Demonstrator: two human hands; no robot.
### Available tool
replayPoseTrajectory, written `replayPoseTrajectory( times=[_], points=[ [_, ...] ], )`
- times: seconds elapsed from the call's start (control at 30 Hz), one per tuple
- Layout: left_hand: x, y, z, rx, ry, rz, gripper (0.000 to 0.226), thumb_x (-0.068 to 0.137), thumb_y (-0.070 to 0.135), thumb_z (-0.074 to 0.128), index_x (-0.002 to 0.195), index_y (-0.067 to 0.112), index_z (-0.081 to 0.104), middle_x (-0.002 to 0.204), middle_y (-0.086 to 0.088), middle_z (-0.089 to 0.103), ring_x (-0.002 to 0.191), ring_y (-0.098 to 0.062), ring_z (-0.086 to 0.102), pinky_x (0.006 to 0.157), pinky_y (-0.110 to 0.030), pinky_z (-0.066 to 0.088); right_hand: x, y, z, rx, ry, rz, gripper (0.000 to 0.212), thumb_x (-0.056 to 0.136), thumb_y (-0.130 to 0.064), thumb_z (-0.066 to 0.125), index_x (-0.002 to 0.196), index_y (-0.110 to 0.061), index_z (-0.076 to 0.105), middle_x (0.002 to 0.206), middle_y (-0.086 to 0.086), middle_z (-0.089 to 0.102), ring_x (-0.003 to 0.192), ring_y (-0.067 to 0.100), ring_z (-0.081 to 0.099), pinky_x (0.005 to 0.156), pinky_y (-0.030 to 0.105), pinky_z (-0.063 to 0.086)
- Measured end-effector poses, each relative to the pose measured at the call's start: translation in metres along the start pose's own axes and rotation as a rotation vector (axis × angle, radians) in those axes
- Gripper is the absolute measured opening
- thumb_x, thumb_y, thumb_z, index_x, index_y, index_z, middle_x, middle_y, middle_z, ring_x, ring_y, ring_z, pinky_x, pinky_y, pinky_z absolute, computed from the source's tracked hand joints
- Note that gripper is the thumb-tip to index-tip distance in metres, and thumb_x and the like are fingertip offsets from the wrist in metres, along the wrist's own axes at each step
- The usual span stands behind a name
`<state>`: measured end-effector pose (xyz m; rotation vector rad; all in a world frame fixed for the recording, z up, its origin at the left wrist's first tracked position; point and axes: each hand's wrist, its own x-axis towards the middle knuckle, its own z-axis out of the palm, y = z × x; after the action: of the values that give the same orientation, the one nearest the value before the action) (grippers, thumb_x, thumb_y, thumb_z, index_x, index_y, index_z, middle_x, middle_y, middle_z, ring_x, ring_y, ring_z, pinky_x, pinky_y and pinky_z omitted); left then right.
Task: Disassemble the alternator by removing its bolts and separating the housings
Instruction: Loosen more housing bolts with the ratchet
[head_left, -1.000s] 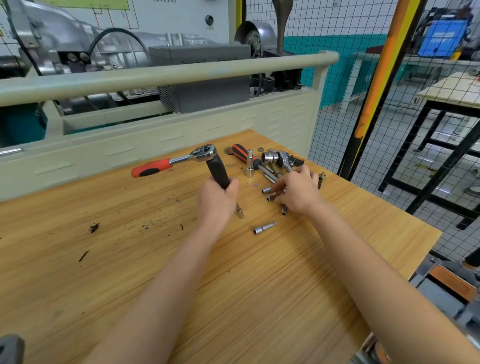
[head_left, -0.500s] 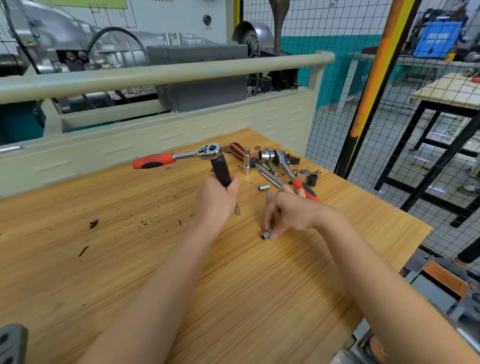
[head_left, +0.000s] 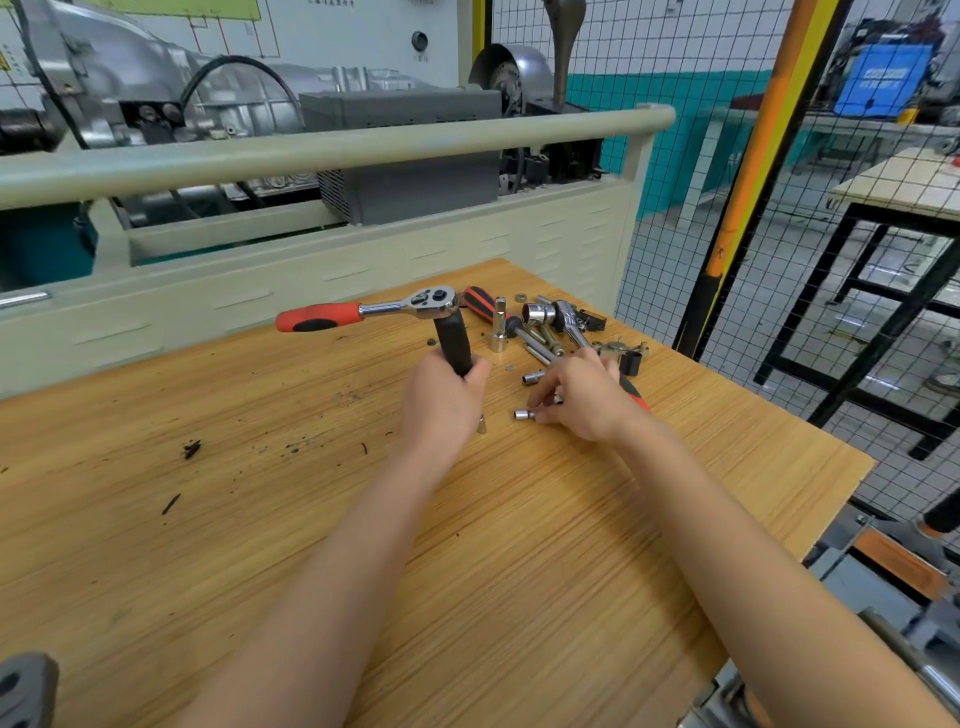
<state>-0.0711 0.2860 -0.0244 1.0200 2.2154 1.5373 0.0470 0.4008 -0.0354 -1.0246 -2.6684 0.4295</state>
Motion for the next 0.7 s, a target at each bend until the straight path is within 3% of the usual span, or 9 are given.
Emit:
replayPoseTrajectory(
  times=[0.13,0.33,0.57,0.7],
  points=[
    [0.001,0.0,-0.001,-0.006,-0.003,-0.007,0.028,0.094,0.026,0.057,0.068,0.019,0.048,0.051,0.006,0.043,0.035,-0.003,0.041,0.035,-0.014,0.03,0.002,0.007,-0.009,0.001,0.212,0.149,0.014,0.084,-0.024,0.072,0.098,-0.027,0.072,0.101,-0.006,0.064,0.117,0.025,0.038,0.099,0.043,0.026],
    [0.002,-0.001,-0.001,-0.014,-0.006,-0.02,0.027,0.093,0.026,0.057,0.069,0.02,0.048,0.052,0.007,0.042,0.033,-0.001,0.042,0.032,-0.011,0.027,0.004,0.003,-0.007,-0.216,0.107,0.23,0.03,0.08,-0.045,0.072,0.097,-0.02,0.072,0.112,0.001,0.054,0.12,0.029,0.032,0.1,0.044,0.026],
    [0.0,-0.002,0.0,0.004,-0.018,0.017,0.03,0.094,0.026,0.055,0.065,0.02,0.046,0.043,0.011,0.038,0.028,0.0,0.042,0.029,-0.01,0.023,0.017,-0.001,-0.002,-0.206,0.072,0.316,0.031,0.09,-0.045,0.06,0.08,-0.015,0.063,0.097,0.003,0.051,0.121,0.032,0.03,0.1,0.047,0.022],
    [0.0,-0.001,0.001,0.001,-0.033,0.008,0.026,0.093,0.026,0.056,0.068,0.022,0.049,0.05,0.009,0.043,0.032,0.002,0.043,0.032,-0.013,0.028,0.026,-0.006,0.005,-0.248,0.101,0.338,0.021,0.087,-0.037,0.067,0.094,-0.017,0.07,0.102,0.003,0.06,0.124,0.032,0.031,0.101,0.047,0.023]
  ],
)
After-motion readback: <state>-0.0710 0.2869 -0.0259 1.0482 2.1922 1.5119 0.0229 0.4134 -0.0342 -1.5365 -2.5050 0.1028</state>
